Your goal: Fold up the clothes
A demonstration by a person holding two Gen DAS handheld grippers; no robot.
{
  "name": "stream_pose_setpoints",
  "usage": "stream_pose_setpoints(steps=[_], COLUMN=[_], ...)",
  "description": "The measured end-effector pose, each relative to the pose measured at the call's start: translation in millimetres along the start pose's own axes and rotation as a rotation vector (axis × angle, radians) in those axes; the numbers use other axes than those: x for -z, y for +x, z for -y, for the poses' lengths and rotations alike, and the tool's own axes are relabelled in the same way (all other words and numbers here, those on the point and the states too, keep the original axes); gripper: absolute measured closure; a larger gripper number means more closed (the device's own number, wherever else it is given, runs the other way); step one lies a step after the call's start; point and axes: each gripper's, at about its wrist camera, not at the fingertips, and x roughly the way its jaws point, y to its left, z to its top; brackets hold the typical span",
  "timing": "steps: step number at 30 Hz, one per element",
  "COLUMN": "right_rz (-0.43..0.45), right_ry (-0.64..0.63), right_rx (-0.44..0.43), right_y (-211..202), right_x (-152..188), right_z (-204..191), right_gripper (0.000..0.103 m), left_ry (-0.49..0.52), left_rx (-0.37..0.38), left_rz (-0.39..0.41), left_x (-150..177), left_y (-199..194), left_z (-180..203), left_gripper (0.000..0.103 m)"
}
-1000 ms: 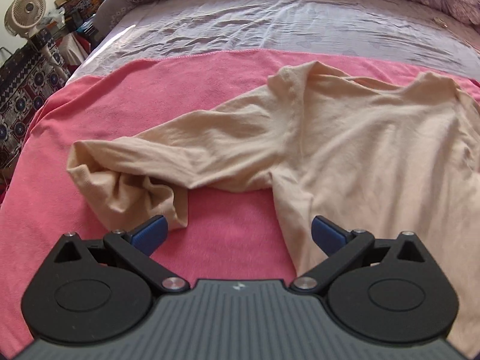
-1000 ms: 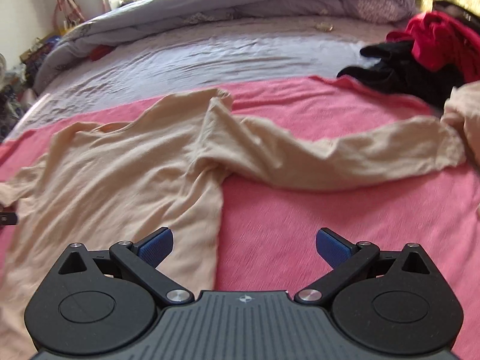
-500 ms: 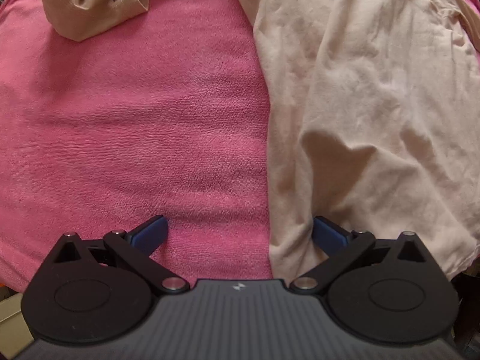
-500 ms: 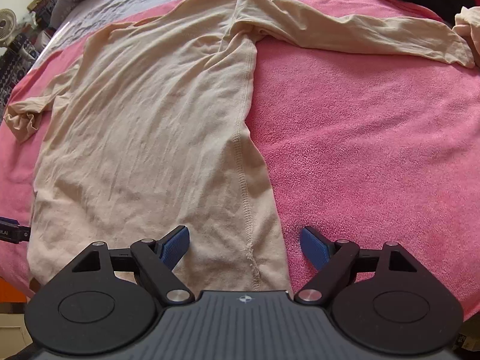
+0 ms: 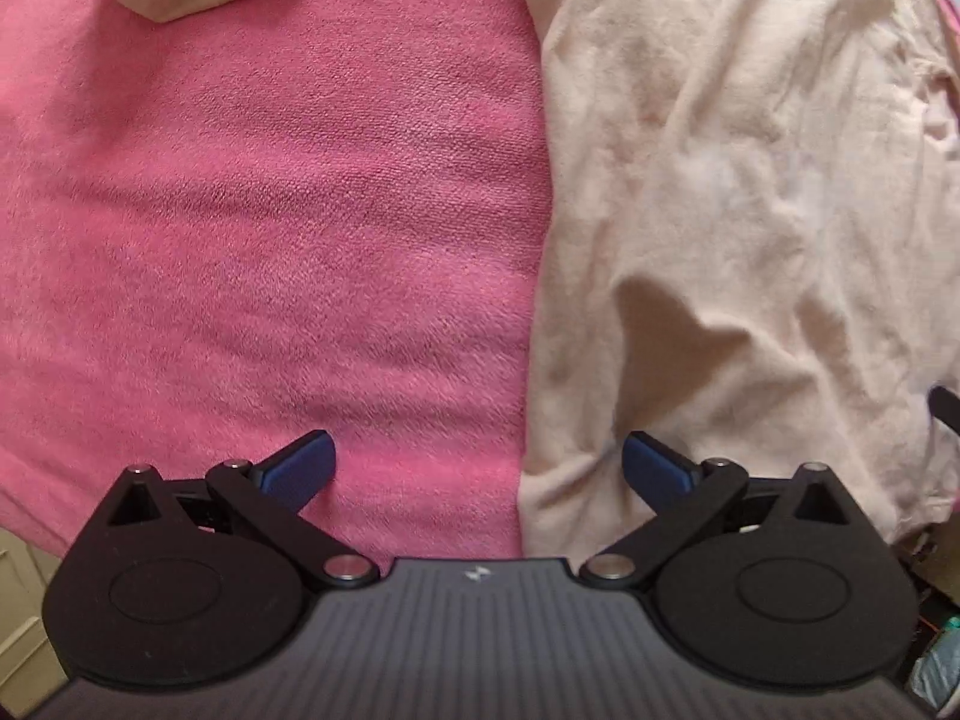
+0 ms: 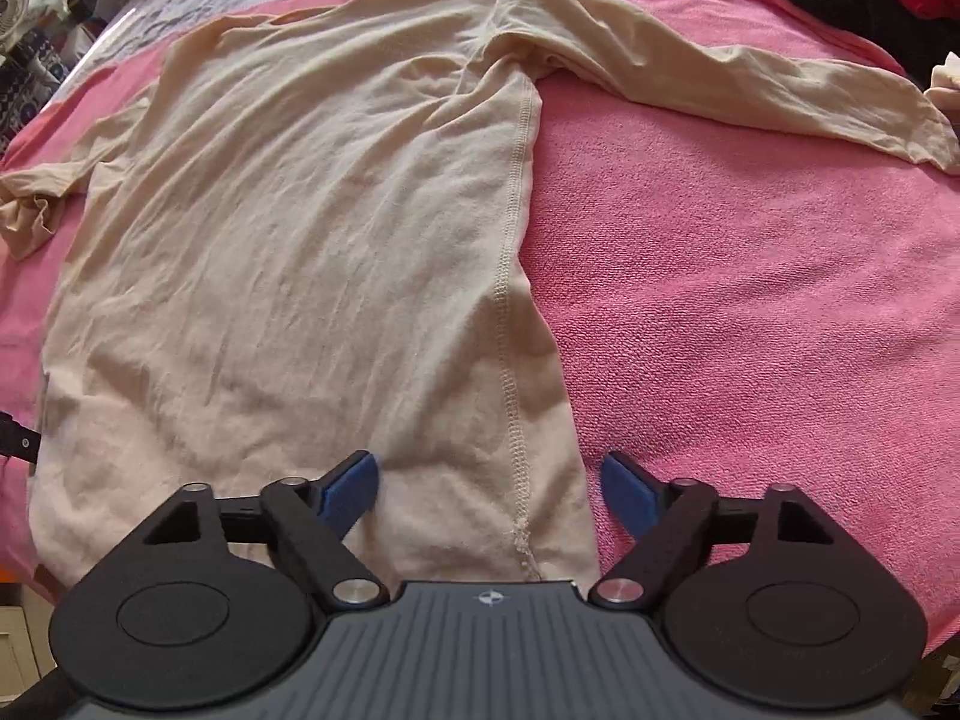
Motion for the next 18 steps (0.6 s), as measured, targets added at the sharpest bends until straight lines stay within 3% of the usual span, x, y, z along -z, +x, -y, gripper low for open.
stream_pose_setpoints(steps=[3, 5, 8, 10, 14, 16, 18], right_rz=[-0.023, -0.036, -0.057, -0.065, -0.046, -0.029, -0.014], right_ry=[-0.005, -0.012, -0.023, -0.053, -0.322, -0.448, -0.485], right_rx=[-0.024, -0.024, -0.023, -0.017, 0.038, 0.052, 0.048], right_y=[-9, -12, -17, -22, -43, -51, -51], right_x=[8, 13, 20, 25, 48, 61, 68], right_z=[10, 11, 14, 11, -11, -23, -28], right_gripper=[0.041, 0.048, 0.054, 0.054, 0.054, 0.054, 0.054], left_ry=[0.047, 0.063, 0.105, 0.244, 0.550, 0.631, 0.645], left_rx=[0.091, 0.078, 0.020, -0.055, -0.133, -0.141, -0.129], left_rz=[-0.025, -0.019, 0.010, 0.063, 0.177, 0.208, 0.225], left_x=[23, 34, 50, 60, 89, 98, 101], left_y=[-9, -8, -5, -10, -23, -24, -18], left_z=[1, 3, 10, 28, 64, 76, 82], left_gripper=[0.001, 0.001, 0.014, 0.017, 0.017, 0.017, 0.017])
